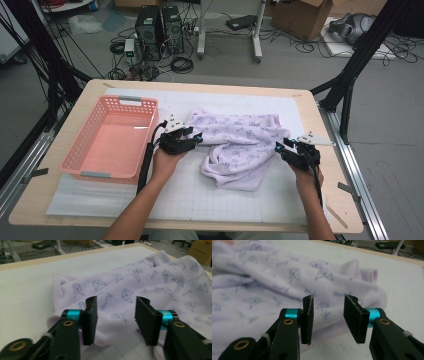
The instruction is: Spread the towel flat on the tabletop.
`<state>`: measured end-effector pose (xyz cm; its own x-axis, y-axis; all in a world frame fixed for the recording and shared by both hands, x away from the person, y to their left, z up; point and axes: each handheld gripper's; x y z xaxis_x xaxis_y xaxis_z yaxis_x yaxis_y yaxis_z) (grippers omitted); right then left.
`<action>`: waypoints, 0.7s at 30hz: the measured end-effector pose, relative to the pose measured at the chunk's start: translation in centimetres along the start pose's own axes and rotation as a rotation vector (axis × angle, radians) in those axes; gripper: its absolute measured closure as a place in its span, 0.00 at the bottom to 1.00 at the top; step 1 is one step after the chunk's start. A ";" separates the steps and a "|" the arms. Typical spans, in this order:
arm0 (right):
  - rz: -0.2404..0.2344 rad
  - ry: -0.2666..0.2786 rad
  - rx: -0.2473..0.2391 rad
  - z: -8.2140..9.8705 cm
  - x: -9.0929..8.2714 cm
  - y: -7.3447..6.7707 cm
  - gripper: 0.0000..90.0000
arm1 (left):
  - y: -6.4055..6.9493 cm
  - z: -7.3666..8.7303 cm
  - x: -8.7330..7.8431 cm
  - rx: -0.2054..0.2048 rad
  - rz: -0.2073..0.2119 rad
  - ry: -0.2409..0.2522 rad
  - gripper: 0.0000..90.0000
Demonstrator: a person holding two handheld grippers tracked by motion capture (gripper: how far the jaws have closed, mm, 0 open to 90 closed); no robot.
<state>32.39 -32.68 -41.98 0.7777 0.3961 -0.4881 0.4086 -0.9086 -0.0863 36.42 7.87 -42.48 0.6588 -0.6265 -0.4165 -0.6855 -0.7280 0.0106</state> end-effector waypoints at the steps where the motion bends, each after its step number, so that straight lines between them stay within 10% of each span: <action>1: -0.021 -0.024 -0.018 0.7 -0.2 -0.6 0.66 | 0.1 0.3 0.0 0.009 0.008 -0.023 0.75; 8: -0.076 -0.050 -0.042 2.5 -0.9 -1.7 0.66 | 1.0 1.4 1.0 0.017 0.087 -0.098 0.83; 17: -0.102 -0.049 -0.030 2.6 -1.1 -1.8 0.66 | 3.8 0.6 4.1 0.016 0.236 -0.153 0.58; 21: -0.119 -0.060 -0.027 2.7 -0.9 -1.9 0.66 | 4.8 0.4 4.6 0.065 0.253 -0.174 0.76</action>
<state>29.63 -31.65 -43.72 0.6933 0.4917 -0.5269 0.5099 -0.8513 -0.1235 36.04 1.62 -44.75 0.4062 -0.7242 -0.5573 -0.8430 -0.5324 0.0775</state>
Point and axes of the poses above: each handheld gripper's, and its own axes: x roughly forward along the jaws, z roughly out of its underside, y roughly to its right, and after that the axes turned 6 degrees about x, right-handed
